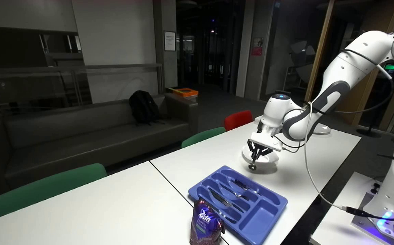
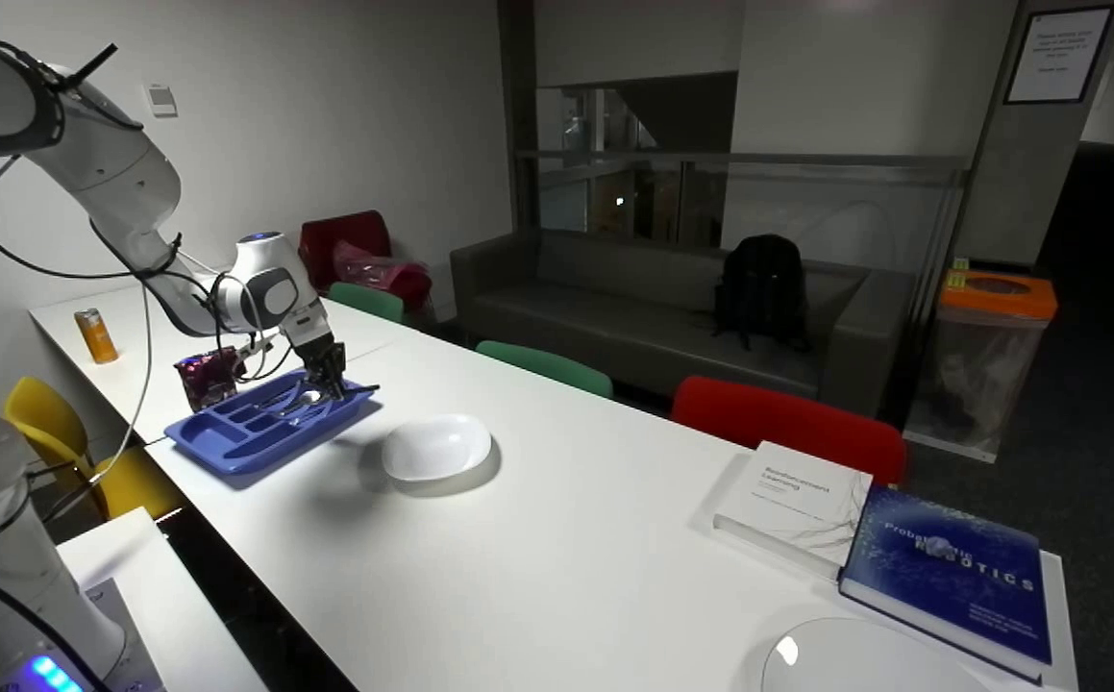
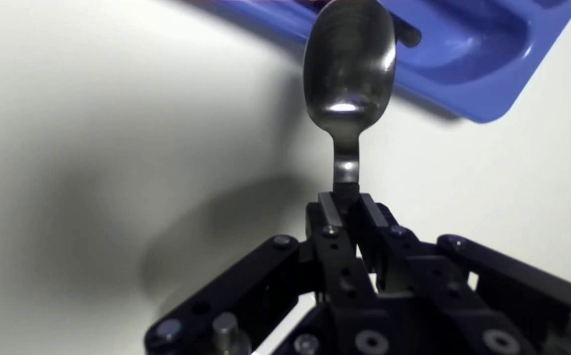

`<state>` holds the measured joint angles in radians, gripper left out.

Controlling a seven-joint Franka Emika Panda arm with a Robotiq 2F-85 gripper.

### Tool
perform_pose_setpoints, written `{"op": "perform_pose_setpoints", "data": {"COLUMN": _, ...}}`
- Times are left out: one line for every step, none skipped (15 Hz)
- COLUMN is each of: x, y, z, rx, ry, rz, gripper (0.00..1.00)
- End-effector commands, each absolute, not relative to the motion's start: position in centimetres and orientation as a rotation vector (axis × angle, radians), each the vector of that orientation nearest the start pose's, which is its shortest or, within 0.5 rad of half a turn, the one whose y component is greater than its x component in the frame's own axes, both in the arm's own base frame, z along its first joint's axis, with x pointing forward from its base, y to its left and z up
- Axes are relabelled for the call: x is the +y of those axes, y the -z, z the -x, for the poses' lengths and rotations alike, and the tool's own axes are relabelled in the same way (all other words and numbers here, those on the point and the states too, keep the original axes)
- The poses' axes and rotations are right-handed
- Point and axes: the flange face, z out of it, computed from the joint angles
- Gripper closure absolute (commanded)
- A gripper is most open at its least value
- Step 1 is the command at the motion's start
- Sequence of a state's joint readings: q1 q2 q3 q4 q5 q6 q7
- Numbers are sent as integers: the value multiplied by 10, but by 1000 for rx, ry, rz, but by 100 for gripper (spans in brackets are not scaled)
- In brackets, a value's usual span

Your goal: Pick one teaspoon and put it on the counter

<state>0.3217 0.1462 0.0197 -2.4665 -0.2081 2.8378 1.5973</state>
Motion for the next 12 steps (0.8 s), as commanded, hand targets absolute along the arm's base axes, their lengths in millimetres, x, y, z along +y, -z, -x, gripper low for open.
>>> {"op": "perform_pose_setpoints", "data": {"x": 147, "y": -271, "z": -446, "rx": 1689, "ry": 312, "rz": 2382, "gripper": 97}}
{"op": "perform_pose_setpoints", "data": {"x": 142, "y": -272, "z": -443, "rx": 1731, "ry": 316, "rz": 2336, "gripper": 97}}
{"op": "perform_pose_setpoints", "data": {"x": 138, "y": -271, "z": -439, "rx": 1763, "ry": 315, "rz": 2301, "gripper": 97}}
{"op": "perform_pose_setpoints", "data": {"x": 135, "y": -271, "z": -435, "rx": 1793, "ry": 318, "rz": 2266, "gripper": 97}}
{"op": "perform_pose_setpoints", "data": {"x": 132, "y": -270, "z": -430, "rx": 1820, "ry": 317, "rz": 2232, "gripper": 97}}
{"op": "perform_pose_setpoints", "data": {"x": 130, "y": -269, "z": -425, "rx": 1849, "ry": 313, "rz": 2199, "gripper": 97}}
{"op": "perform_pose_setpoints", "data": {"x": 129, "y": -267, "z": -420, "rx": 1873, "ry": 309, "rz": 2168, "gripper": 97}}
{"op": "perform_pose_setpoints", "data": {"x": 127, "y": -264, "z": -416, "rx": 1899, "ry": 303, "rz": 2136, "gripper": 97}}
{"op": "perform_pose_setpoints", "data": {"x": 124, "y": -261, "z": -410, "rx": 1927, "ry": 295, "rz": 2099, "gripper": 97}}
{"op": "perform_pose_setpoints", "data": {"x": 122, "y": -258, "z": -405, "rx": 1949, "ry": 287, "rz": 2070, "gripper": 97}}
{"op": "perform_pose_setpoints", "data": {"x": 120, "y": -254, "z": -399, "rx": 1973, "ry": 276, "rz": 2033, "gripper": 97}}
{"op": "perform_pose_setpoints", "data": {"x": 119, "y": -250, "z": -394, "rx": 1995, "ry": 266, "rz": 2002, "gripper": 97}}
